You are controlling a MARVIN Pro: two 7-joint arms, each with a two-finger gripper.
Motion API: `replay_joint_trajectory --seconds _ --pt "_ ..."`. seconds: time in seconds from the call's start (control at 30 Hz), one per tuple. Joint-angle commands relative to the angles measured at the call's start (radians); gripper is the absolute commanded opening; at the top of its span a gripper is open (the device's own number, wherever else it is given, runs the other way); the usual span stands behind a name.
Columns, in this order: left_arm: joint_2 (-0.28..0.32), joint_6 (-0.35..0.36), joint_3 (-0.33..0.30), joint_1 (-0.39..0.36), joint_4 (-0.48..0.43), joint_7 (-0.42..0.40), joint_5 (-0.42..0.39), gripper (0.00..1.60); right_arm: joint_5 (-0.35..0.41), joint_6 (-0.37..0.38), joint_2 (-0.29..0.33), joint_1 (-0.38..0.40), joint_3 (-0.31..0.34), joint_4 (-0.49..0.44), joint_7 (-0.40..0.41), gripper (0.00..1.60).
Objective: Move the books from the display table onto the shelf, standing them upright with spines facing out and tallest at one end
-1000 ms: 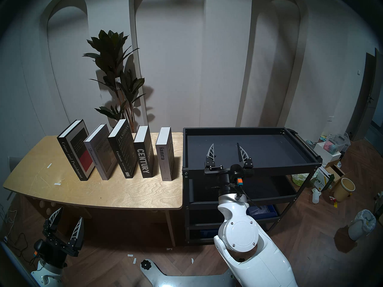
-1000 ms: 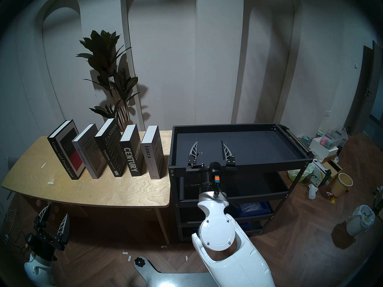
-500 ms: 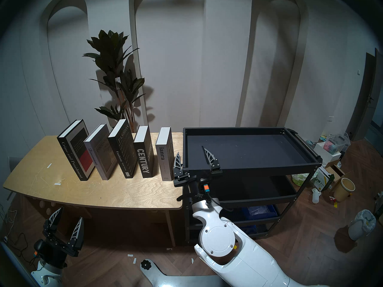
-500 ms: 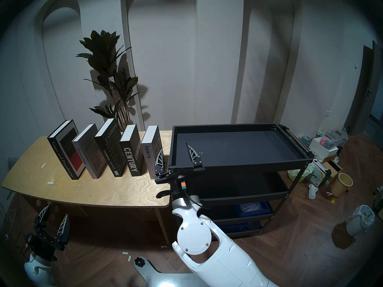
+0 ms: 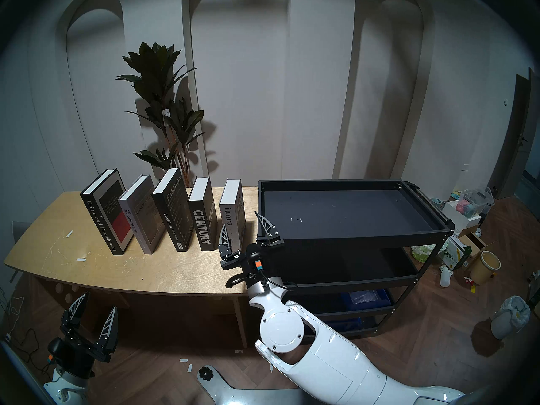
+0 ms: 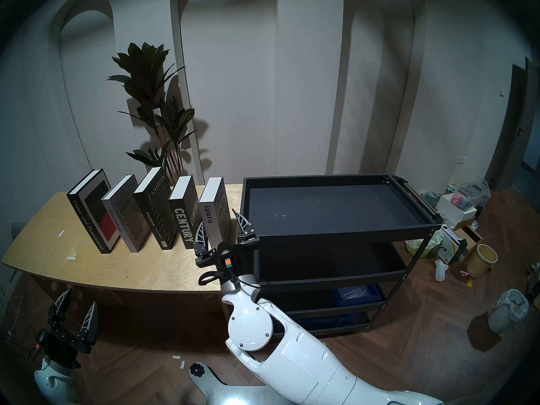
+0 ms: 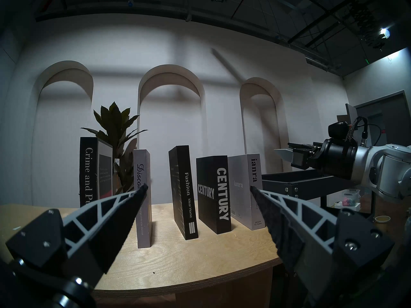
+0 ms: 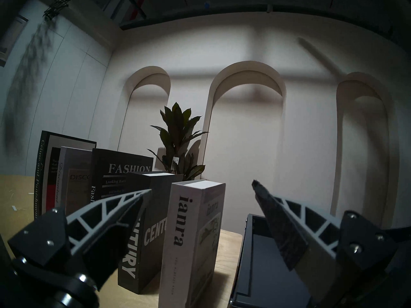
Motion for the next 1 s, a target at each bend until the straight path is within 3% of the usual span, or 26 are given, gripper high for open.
replay_joint_trajectory --seconds 0.0,0.37,0.97 --pt "0.002 -0.001 -0.001 -0.003 -0.007 -0.001 0.0 1.6 0.008 0.007 -0.085 0.115 -0.045 0.051 -0.016 1.6" --pt "0.002 -0.001 -0.001 -0.004 -0.006 -0.001 -0.001 1.6 0.058 0.028 -0.186 0.22 -0.088 0.191 -0.112 1.6" --pt "0.002 -0.002 -0.001 -0.004 -0.008 -0.002 -0.001 1.6 0.233 -0.051 -0.301 0.348 -0.194 0.412 -0.433 1.6"
